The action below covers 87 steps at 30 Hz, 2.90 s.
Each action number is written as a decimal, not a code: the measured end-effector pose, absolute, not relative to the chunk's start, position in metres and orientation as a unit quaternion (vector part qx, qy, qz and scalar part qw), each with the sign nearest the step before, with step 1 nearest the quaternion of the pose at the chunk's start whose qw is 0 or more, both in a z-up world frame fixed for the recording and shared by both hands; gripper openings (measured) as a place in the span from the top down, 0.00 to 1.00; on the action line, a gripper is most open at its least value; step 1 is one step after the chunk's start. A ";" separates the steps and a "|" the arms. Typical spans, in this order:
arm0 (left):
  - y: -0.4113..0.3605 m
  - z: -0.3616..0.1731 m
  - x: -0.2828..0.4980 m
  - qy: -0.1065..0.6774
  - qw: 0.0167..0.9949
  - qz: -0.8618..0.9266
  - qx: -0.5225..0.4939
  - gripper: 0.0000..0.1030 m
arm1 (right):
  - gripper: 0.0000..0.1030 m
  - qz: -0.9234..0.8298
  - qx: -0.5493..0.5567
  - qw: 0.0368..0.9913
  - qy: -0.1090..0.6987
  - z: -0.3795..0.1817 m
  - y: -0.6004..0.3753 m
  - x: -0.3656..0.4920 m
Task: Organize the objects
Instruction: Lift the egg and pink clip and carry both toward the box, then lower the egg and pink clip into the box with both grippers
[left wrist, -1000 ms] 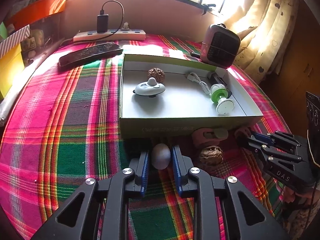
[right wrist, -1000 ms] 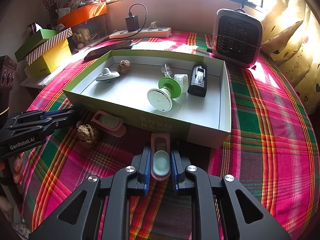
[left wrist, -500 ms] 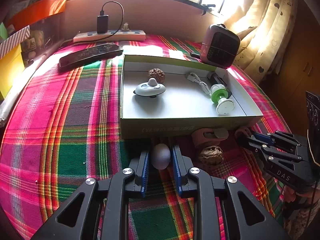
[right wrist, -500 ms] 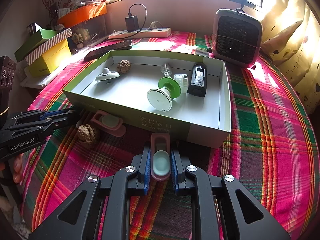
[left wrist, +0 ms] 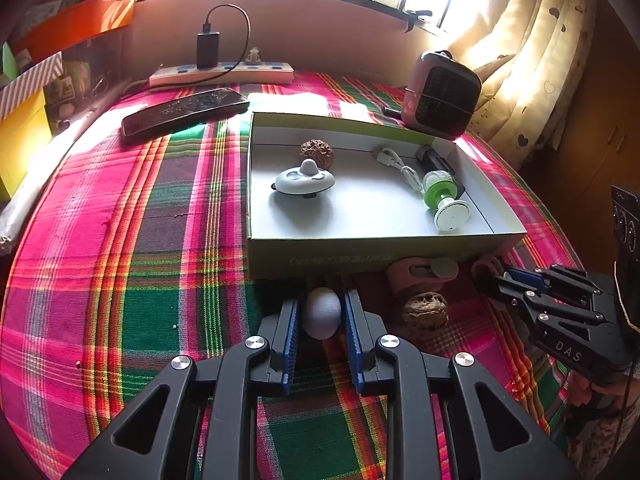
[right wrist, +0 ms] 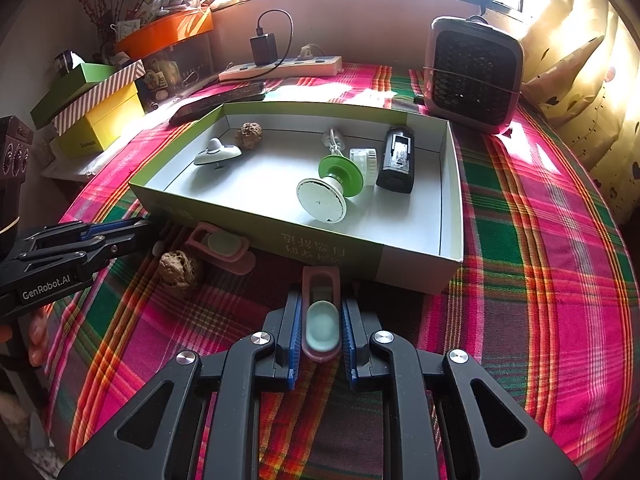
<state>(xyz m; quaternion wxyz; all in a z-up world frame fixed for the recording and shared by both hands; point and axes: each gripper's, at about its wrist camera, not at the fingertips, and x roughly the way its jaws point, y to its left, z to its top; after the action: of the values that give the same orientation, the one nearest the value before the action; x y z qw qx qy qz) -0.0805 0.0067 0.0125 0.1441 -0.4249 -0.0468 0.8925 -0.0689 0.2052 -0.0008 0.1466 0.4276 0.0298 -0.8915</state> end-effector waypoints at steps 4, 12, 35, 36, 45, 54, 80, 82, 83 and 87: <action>0.007 0.013 -0.080 -0.048 0.145 0.893 -0.424 0.81 | 0.83 -0.891 0.428 0.147 0.029 -0.001 0.204 -0.068; 0.009 0.016 -0.077 -0.043 0.149 0.894 -0.421 0.81 | 0.83 -0.892 0.426 0.148 0.024 0.001 0.205 -0.067; 0.012 0.033 -0.068 -0.039 0.156 0.899 -0.406 0.81 | 0.83 -0.898 0.411 0.157 0.018 0.013 0.206 -0.058; 0.013 0.034 -0.067 -0.039 0.157 0.900 -0.406 0.81 | 0.83 -0.898 0.411 0.158 0.018 0.014 0.206 -0.058; 0.013 0.041 -0.066 -0.036 0.158 0.903 -0.398 0.81 | 0.82 -0.901 0.401 0.163 0.020 0.023 0.204 -0.055; 0.017 0.050 -0.070 -0.032 0.164 0.905 -0.391 0.81 | 0.83 -0.904 0.391 0.175 0.016 0.035 0.203 -0.057; 0.020 0.043 -0.122 -0.037 0.154 0.901 -0.404 0.81 | 0.82 -0.904 0.387 0.182 0.025 0.052 0.181 -0.132; 0.019 0.040 -0.126 -0.041 0.153 0.899 -0.408 0.81 | 0.82 -0.902 0.391 0.182 0.026 0.050 0.178 -0.141; 0.019 0.039 -0.127 -0.041 0.153 0.899 -0.409 0.81 | 0.82 -0.901 0.394 0.181 0.024 0.048 0.177 -0.144; 0.020 0.035 -0.132 -0.039 0.152 0.897 -0.413 0.81 | 0.82 -0.897 0.404 0.181 0.020 0.042 0.175 -0.158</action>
<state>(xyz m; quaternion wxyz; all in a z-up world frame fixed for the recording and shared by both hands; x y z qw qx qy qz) -0.1324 0.0201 0.0355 0.1517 -0.4133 -0.0388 0.8970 -0.1581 0.1745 0.0422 0.1806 0.4036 0.0205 -0.8967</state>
